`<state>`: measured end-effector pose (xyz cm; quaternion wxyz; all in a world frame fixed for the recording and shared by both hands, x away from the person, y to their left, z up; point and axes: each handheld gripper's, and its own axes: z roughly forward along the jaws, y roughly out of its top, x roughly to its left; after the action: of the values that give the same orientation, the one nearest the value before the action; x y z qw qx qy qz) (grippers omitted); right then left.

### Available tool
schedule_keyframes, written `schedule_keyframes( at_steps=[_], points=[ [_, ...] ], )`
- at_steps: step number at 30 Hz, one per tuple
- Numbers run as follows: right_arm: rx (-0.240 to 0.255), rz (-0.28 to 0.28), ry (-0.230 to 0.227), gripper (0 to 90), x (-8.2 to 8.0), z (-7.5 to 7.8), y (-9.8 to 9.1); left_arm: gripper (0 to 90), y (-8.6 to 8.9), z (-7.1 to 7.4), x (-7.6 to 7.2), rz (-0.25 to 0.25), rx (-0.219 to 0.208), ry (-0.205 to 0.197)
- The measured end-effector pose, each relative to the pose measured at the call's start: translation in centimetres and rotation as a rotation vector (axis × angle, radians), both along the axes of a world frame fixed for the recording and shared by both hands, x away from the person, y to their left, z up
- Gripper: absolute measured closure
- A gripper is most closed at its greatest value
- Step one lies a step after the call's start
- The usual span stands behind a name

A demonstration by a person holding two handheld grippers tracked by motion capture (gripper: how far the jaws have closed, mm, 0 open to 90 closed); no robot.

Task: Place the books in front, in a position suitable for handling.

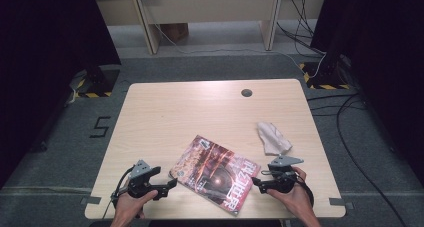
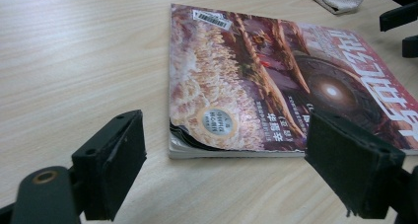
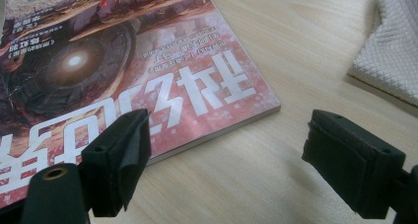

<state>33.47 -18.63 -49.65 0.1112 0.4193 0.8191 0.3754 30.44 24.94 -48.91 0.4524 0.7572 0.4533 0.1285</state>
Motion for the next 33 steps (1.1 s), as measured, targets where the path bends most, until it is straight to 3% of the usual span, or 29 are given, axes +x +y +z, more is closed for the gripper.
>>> schedule_keyframes(
  at_steps=[10, 15, 20, 29, 33],
  points=[
    [0.006, 0.010, -0.006, 18.1, -0.6, 0.1, 0.4, 15.6, -0.7, 0.0, 1.4, 0.002, 0.047, -0.007],
    [0.019, 0.036, -0.025, 18.7, -1.4, 0.4, 1.2, 18.1, -0.6, -0.3, 3.1, 0.021, 0.070, 0.005],
    [0.022, 0.062, -0.024, 18.7, -2.0, 0.3, 2.0, 21.2, -0.5, -0.5, 3.7, 0.023, 0.098, 0.008],
    [0.024, 0.160, -0.017, 18.6, -3.7, 0.1, 4.7, 31.7, -0.9, -1.0, 4.4, 0.004, 0.142, 0.026],
    [0.023, 0.199, -0.007, 18.5, -4.3, 0.0, 5.9, 31.5, -1.1, -1.2, 4.6, -0.003, 0.162, 0.035]
  ],
)
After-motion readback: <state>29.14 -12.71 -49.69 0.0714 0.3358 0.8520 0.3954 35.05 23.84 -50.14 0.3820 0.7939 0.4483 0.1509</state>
